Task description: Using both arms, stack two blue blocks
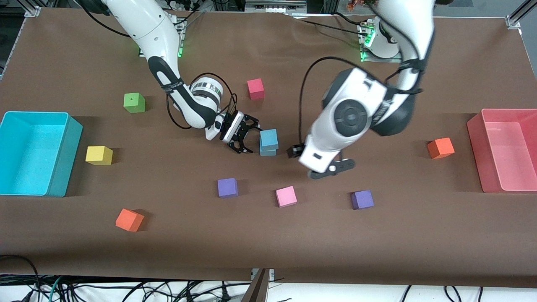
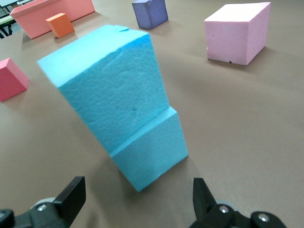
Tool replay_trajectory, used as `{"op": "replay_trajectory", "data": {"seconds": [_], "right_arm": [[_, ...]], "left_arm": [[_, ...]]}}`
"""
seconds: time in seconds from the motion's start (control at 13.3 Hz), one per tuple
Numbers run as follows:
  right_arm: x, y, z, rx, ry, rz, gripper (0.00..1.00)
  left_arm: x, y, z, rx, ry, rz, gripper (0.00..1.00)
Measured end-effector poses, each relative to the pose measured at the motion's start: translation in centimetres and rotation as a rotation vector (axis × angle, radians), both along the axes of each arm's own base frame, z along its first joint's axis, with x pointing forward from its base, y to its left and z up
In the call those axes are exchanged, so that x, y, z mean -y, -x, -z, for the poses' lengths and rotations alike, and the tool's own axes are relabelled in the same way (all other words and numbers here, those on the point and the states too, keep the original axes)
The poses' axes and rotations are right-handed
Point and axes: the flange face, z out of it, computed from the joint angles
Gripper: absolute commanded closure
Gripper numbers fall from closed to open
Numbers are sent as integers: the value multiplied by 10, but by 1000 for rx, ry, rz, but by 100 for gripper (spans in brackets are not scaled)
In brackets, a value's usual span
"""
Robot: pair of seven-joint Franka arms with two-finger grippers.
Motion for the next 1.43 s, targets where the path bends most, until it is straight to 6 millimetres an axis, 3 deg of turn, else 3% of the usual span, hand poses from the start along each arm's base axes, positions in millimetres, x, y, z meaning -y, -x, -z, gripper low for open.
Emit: {"op": "replay_trajectory", "data": {"seconds": [0.45,0.83,1.13,1.43], "right_arm": [[25,31,-35,-96,-10,64,0],[36,34,-65,-280,-113,205,0],[35,19,-110,-516,-261,260,0],[63,-10,-142,-749,-293,221,0]], "left_arm": [[-128,45,-112,-14,3,137,0],[-217,63,-154,33,-57,298,0],[-248,76,-174,53,-121,389,0],[-267,78,-175,53,-121,406,0]]}}
